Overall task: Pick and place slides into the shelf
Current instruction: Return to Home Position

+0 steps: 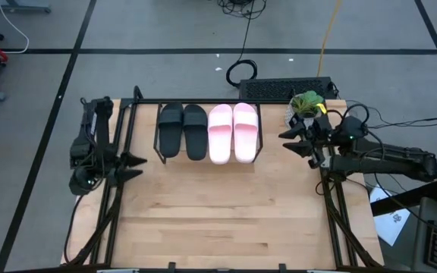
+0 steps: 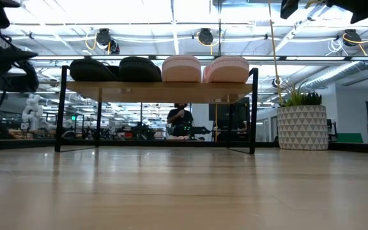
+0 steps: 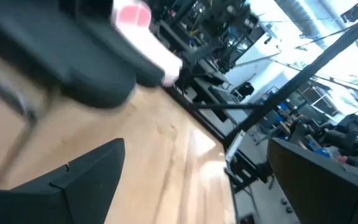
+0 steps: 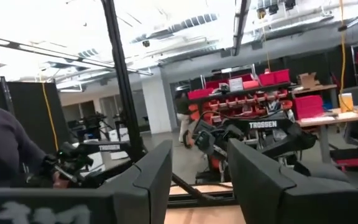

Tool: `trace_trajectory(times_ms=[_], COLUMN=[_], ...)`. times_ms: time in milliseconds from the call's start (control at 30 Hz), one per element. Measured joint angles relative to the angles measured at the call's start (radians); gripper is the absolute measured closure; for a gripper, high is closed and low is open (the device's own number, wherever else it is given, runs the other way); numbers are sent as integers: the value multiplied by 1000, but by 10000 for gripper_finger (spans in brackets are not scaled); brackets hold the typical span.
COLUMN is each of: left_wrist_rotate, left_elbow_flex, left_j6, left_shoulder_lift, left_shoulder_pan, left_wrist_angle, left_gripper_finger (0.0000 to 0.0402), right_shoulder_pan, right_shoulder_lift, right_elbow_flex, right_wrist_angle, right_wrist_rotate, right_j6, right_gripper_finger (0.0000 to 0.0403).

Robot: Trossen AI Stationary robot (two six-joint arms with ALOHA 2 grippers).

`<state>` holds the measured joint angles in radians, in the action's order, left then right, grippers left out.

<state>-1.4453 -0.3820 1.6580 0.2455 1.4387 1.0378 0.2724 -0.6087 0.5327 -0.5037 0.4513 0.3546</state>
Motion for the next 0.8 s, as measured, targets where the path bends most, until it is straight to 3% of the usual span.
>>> trace_trajectory(times_ms=[133, 300, 467, 633, 800], left_wrist_rotate=[10, 62, 122, 281, 564], left_elbow_flex=[82, 95, 95, 120, 226], left_j6=[-126, -487, -745, -903, -1187], left_shoulder_lift=[0, 0, 1, 29, 99], left_shoulder_pan=[-3, -43, -149, -338, -571], left_wrist_angle=[-253, -536, -683, -847, -1276], left_gripper_finger=[7, 7, 7, 7, 7], right_shoulder_pan=[-39, -58, -58, -59, -59], right_shoulder_lift=[-14, -7, 24, 82, 125], right_elbow_flex=[0, 0, 0, 0, 0], right_wrist_angle=[-1, -1, 18, 76, 113], right_wrist_rotate=[-37, -36, 5, 52, 79], right_j6=[0, 0, 0, 8, 3], right_gripper_finger=[259, 259, 259, 259, 259])
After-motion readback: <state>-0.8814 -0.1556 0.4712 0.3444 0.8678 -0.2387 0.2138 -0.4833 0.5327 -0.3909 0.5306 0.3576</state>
